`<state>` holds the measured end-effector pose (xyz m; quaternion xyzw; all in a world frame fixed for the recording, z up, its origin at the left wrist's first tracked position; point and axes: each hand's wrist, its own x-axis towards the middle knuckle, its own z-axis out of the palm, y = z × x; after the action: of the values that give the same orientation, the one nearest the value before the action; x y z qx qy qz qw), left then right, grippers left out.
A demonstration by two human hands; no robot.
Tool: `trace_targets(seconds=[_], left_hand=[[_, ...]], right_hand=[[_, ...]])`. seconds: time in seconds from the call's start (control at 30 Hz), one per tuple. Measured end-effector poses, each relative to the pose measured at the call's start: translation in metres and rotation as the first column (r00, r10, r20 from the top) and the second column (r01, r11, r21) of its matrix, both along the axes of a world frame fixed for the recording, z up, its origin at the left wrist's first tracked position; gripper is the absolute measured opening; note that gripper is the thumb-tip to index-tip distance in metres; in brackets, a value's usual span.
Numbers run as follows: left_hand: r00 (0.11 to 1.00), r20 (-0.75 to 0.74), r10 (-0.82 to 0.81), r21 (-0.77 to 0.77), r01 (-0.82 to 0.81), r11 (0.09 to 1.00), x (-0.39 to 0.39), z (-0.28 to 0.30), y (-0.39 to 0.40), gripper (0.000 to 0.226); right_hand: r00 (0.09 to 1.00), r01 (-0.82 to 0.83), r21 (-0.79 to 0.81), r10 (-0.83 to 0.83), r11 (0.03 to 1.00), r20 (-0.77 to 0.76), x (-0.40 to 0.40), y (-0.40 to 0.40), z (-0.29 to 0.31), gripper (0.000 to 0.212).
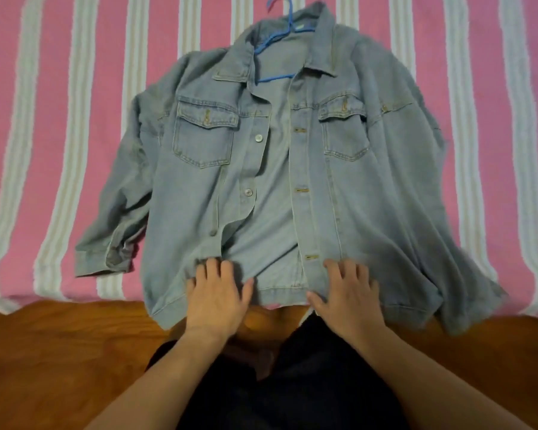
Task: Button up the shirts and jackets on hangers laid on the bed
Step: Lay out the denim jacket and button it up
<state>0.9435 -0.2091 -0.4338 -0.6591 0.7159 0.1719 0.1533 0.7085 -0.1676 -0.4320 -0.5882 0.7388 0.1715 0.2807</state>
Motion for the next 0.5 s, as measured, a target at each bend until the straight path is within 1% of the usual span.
trace_targets(seconds=[0.03,0.07,0.13,0.17,0.2,0.27,0.3,0.37,0.4,0.43,0.47,0.5], left_hand=[[0.997,0.019,0.069,0.001,-0.069,0.998,-0.001,-0.009,-0.007,0.051],[0.992,0.003,0.126,-0.010,-0.126,0.992,0.001,-0.016,-0.016,0.055],[0.964,-0.125,0.235,-0.016,-0.238,0.971,0.012,-0.025,-0.028,0.054],[0.949,-0.188,0.255,-0.008,-0.261,0.965,0.018,-0.025,-0.033,0.049],[0.944,-0.223,0.241,-0.004,-0.248,0.969,0.024,-0.023,-0.036,0.041],[0.945,-0.234,0.229,0.018,-0.231,0.973,0.041,-0.021,-0.041,0.026],[0.929,-0.266,0.259,0.071,-0.249,0.966,0.048,-0.021,-0.042,0.023],[0.862,-0.377,0.339,0.254,-0.255,0.933,0.052,-0.006,-0.040,0.021],[0.838,-0.423,0.346,0.378,-0.183,0.907,0.050,0.002,-0.031,0.019],[0.838,-0.459,0.296,0.486,-0.042,0.873,0.047,0.007,-0.017,0.018],[0.854,-0.474,0.213,0.584,0.124,0.802,0.040,0.015,-0.002,0.020],[0.873,-0.477,0.104,0.652,0.272,0.708,0.032,0.022,0.013,0.025]], right_hand=[[0.998,0.013,-0.029,-0.015,0.999,-0.053,0.004,0.001,-0.005,0.064],[0.995,0.046,-0.079,-0.052,0.996,-0.084,0.009,0.000,-0.010,0.061],[0.991,0.072,-0.150,-0.088,0.986,-0.101,0.017,-0.003,-0.013,0.041],[0.990,0.098,-0.167,-0.114,0.981,-0.088,0.021,-0.005,-0.013,0.028],[0.984,0.163,-0.165,-0.173,0.973,-0.049,0.022,-0.008,-0.011,0.015],[0.949,0.315,-0.097,-0.313,0.944,0.042,0.025,-0.015,0.000,0.004],[0.926,0.377,-0.089,-0.373,0.922,0.058,0.027,-0.018,0.007,0.007],[0.899,0.438,-0.158,-0.434,0.885,0.057,0.035,-0.021,0.026,0.028],[0.902,0.429,-0.194,-0.427,0.882,0.056,0.042,-0.020,0.038,0.037],[0.919,0.393,-0.210,-0.390,0.895,0.058,0.050,-0.018,0.049,0.043],[0.951,0.310,-0.155,-0.308,0.938,0.037,0.055,-0.014,0.054,0.046],[0.983,0.181,-0.025,-0.181,0.983,0.003,0.059,-0.010,0.057,0.046]])
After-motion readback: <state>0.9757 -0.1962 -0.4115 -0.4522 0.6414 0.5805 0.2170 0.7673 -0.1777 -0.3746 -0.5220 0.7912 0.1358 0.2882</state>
